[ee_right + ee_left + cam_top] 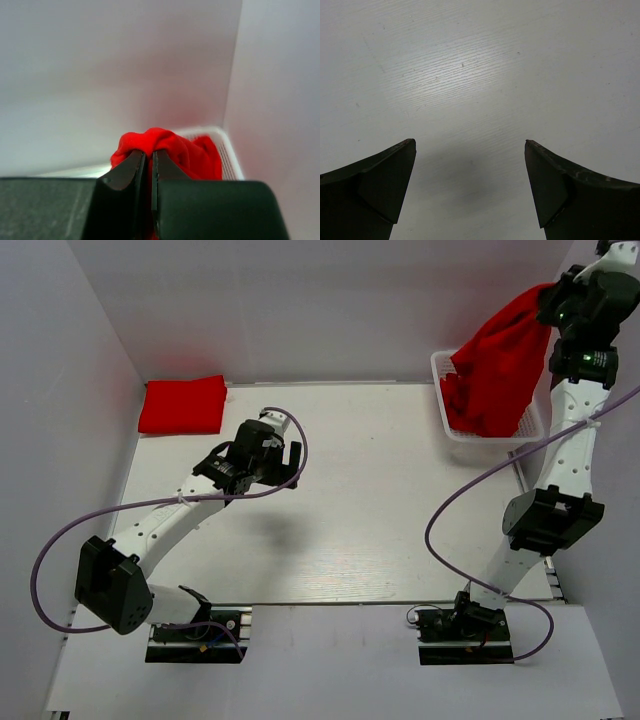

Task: Fold and stack the t-shirts
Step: Move the tshirt to the center of the board

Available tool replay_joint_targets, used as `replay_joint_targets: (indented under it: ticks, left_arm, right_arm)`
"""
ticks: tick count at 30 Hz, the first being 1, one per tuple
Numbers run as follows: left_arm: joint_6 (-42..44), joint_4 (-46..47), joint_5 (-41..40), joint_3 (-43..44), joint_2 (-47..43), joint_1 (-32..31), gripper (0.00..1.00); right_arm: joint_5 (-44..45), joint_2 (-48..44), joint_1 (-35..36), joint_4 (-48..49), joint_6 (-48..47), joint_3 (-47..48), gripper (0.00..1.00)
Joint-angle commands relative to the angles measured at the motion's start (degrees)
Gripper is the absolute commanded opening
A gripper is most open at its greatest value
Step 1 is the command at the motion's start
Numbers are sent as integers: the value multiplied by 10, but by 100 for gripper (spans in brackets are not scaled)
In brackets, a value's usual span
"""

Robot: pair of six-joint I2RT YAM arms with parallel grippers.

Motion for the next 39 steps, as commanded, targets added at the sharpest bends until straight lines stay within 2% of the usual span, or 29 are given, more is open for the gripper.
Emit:
replay_joint_targets:
  ticks: [1, 6, 14, 20, 24, 31, 36, 39]
  left_arm:
    - [4, 11, -5, -1, -26, 3, 100]
    - [-1, 11, 1, -1, -26, 3, 100]
    - [-7, 16, 11, -6, -31, 3, 100]
    - [-12, 16, 11, -6, -31, 3, 100]
    - [-25, -1, 11, 5, -38, 3, 100]
    - [-50, -34, -4, 5, -66, 3, 100]
    - [-79, -64, -26, -13, -118, 3, 100]
    - [-101, -92, -51, -18, -142, 3, 100]
  right_arm:
    - [-33, -52, 0, 127, 23, 61, 0]
    - [-39, -67, 2, 206, 35, 71, 0]
    - [-54, -68, 3, 264, 51, 97, 0]
    - [-163, -68, 12, 264, 116, 105, 0]
    - [-291, -78, 43, 244, 138, 98, 0]
    - [-336, -148, 144, 203, 61, -31, 0]
    - [-344, -162, 261, 155, 9, -137, 0]
    - [-315, -170, 311, 169, -16, -249, 0]
